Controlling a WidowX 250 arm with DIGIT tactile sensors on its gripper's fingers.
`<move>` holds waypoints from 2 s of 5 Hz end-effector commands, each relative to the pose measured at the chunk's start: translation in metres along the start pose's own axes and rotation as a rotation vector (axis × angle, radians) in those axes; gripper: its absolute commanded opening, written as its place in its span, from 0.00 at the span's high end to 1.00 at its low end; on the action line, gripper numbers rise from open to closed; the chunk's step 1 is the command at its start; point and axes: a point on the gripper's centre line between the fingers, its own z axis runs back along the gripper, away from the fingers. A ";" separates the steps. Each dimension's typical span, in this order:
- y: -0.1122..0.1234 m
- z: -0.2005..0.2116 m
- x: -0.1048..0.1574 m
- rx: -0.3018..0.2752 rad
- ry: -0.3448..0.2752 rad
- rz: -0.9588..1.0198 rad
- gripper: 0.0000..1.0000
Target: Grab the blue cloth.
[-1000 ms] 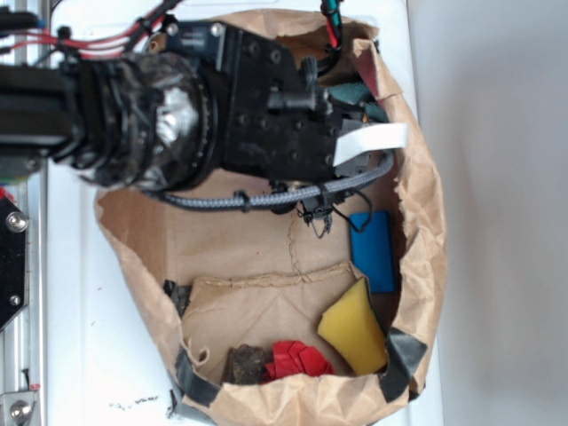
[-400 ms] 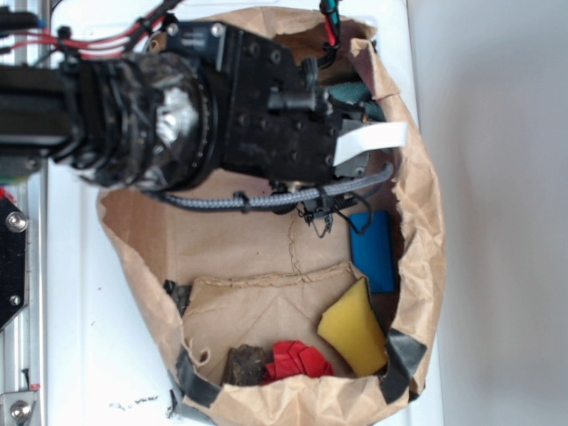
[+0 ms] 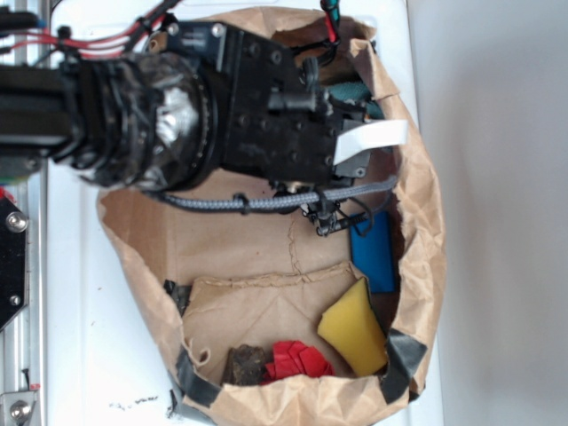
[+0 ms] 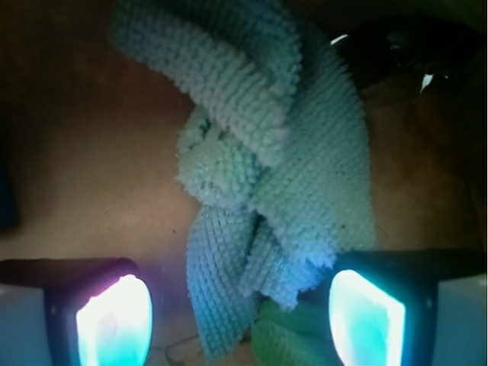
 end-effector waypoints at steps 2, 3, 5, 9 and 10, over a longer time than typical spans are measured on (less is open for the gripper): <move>0.002 0.016 0.018 0.017 -0.032 -0.001 0.00; 0.002 0.015 0.017 0.022 -0.035 -0.011 0.00; 0.000 0.014 0.017 0.033 -0.036 -0.002 0.00; 0.001 0.005 0.019 0.006 -0.088 0.022 0.00; -0.003 0.000 0.024 -0.009 -0.113 0.038 0.00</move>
